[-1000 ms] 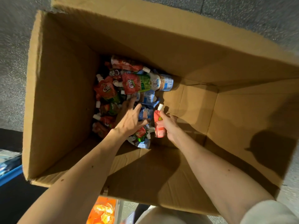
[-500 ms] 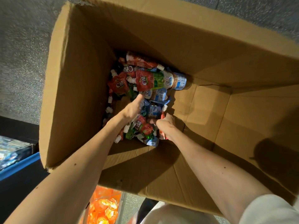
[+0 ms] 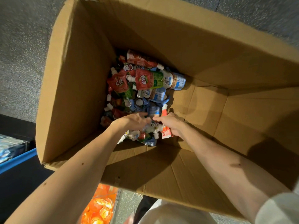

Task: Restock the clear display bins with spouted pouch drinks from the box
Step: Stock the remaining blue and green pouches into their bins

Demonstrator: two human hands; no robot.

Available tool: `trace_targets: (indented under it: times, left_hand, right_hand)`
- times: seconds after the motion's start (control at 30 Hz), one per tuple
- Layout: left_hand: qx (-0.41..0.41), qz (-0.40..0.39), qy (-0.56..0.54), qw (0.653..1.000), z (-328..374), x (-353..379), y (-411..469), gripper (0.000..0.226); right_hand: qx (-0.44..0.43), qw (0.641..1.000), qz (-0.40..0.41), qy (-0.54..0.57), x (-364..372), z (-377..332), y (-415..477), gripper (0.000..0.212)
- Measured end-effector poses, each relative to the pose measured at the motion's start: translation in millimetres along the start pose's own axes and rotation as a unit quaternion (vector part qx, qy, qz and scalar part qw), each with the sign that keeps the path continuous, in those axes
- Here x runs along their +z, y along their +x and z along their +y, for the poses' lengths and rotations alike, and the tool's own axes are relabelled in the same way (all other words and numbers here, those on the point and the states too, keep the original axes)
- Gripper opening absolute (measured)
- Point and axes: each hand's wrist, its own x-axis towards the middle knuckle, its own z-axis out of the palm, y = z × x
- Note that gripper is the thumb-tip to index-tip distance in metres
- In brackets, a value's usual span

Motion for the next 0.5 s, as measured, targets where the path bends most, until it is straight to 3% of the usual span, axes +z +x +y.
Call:
trace_targets:
  times: [0.03, 0.1, 0.27, 0.4, 0.5]
  left_hand:
    - [-0.028, -0.016, 0.014, 0.999, 0, 4, 6, 0.043]
    - [-0.064, -0.042, 0.059, 0.995, 6, 9, -1, 0.028]
    - [-0.027, 0.008, 0.119, 0.992, -3, 13, -18, 0.032]
    - [-0.004, 0.071, 0.055, 0.996, -7, 7, -47, 0.038]
    - [0.038, 0.117, 0.015, 0.992, -1, -5, -90, 0.056]
  right_hand:
    - [0.018, 1.0, -0.024, 0.006, 2, 0, -3, 0.046]
    - [0.055, 0.995, -0.079, 0.033, 5, 5, -9, 0.041]
    - [0.067, 0.985, -0.136, 0.085, 8, 13, -24, 0.051]
    - [0.027, 0.983, -0.153, 0.094, -1, 1, -54, 0.044]
    - [-0.009, 0.979, -0.167, 0.113, -19, -15, -94, 0.024]
